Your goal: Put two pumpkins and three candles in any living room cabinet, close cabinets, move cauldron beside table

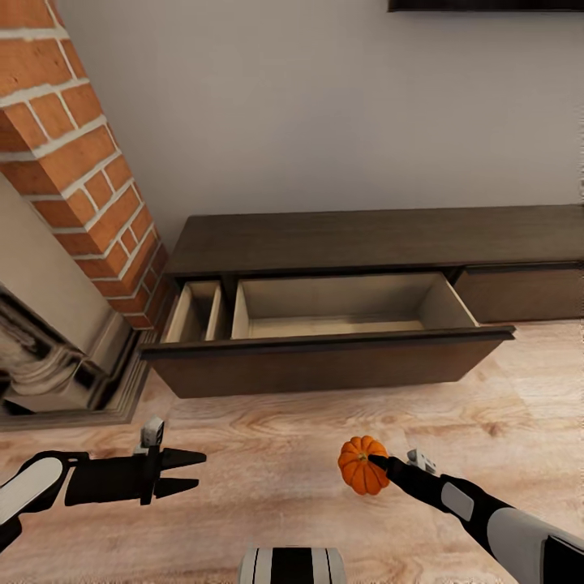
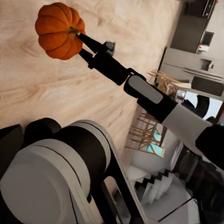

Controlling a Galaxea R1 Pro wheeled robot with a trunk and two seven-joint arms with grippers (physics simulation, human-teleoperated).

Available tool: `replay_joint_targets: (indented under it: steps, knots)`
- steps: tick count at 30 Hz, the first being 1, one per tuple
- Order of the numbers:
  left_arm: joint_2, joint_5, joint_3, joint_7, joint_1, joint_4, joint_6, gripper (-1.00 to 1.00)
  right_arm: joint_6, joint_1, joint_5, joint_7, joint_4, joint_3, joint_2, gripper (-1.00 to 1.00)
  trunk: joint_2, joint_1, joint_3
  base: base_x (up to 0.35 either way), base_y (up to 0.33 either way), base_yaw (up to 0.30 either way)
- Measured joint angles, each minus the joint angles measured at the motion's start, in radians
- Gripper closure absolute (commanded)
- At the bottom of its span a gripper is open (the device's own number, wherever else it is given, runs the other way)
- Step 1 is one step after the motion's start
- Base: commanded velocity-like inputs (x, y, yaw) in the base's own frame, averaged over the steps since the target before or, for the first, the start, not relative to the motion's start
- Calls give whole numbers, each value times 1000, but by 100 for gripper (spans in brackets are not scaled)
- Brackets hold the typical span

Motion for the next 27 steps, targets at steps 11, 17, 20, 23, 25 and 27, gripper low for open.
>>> replay_joint_targets:
  steps: [11, 17, 20, 23, 25, 27]
  knots:
    - [-2, -24, 0, 31, 0, 0, -1, -100, -12, 4, 1, 1, 3, 0, 7, 100, 3, -5, 43, -51, 0, 0]
    - [-33, -24, 5, 190, -1, 0, -5, -100, -15, 4, 3, -5, 5, 0, 8, 100, 4, -8, 66, 0, 0, 0]
    - [-118, -68, 14, 360, -1, 30, -9, -100, -14, 2, 7, -8, 5, 0, 9, 100, 5, -9, 77, 0, 0, 0]
    - [-198, -98, 50, 493, -2, 84, -9, -100, -14, 2, 9, -8, 5, 2, 9, 100, 5, -11, 89, 0, 0, 0]
    - [-226, -151, 72, 543, -2, 110, -9, -100, -14, 1, 10, -7, 5, 2, 9, 100, 6, -12, 97, 0, 0, 0]
    - [-252, -247, 83, 568, -2, 131, -10, -100, -14, 1, 10, -8, 4, 2, 9, 100, 6, -13, 105, 0, 0, 0]
